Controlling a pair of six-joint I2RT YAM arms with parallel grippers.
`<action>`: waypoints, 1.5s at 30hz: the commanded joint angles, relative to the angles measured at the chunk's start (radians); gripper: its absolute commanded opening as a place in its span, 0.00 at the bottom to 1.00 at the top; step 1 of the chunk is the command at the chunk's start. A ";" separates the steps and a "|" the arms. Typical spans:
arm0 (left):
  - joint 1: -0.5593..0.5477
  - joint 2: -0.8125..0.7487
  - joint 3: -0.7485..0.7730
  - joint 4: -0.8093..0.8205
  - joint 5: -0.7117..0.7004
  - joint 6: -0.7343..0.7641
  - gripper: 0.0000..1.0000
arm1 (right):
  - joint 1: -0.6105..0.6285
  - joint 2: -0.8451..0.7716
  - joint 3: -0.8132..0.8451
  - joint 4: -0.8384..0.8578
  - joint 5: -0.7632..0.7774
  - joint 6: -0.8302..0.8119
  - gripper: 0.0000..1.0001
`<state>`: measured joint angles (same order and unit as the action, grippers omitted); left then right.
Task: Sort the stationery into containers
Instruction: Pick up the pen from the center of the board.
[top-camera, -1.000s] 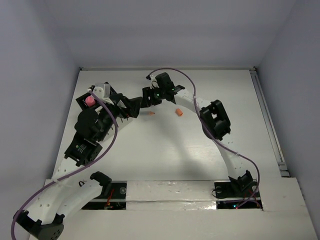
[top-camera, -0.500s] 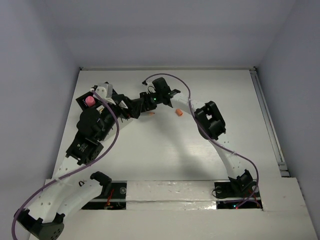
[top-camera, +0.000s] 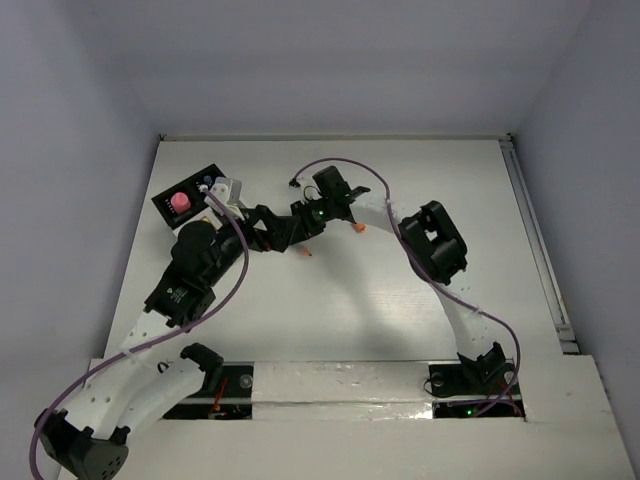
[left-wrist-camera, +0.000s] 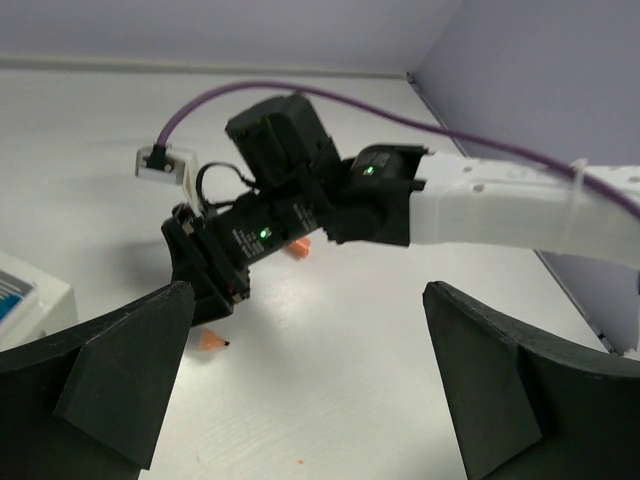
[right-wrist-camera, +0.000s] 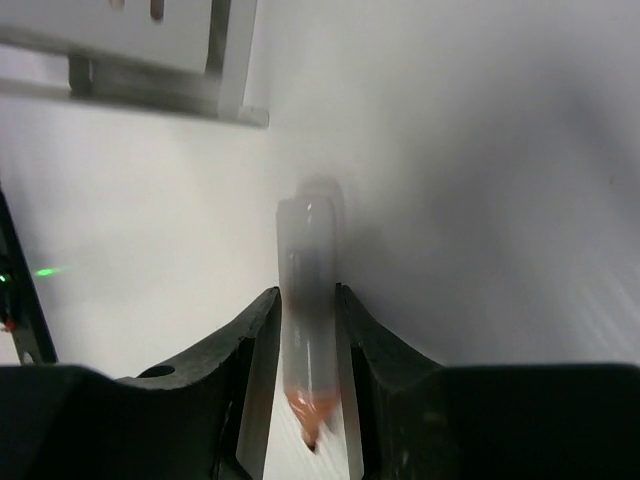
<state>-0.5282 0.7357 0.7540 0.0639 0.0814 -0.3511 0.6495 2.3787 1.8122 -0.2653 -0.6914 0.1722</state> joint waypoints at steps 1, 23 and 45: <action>0.000 -0.019 -0.047 0.040 0.041 -0.063 0.99 | 0.009 -0.068 -0.069 -0.094 0.070 -0.129 0.34; 0.000 -0.042 -0.013 -0.061 -0.051 -0.088 0.99 | 0.142 -0.233 -0.238 -0.089 0.470 -0.235 0.71; 0.000 -0.124 0.030 -0.243 -0.252 -0.115 0.98 | 0.187 -0.467 -0.579 0.235 0.796 -0.273 0.04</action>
<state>-0.5282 0.6025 0.7803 -0.1959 -0.1806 -0.4572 0.8391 2.0243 1.3003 -0.0376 0.0898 -0.0574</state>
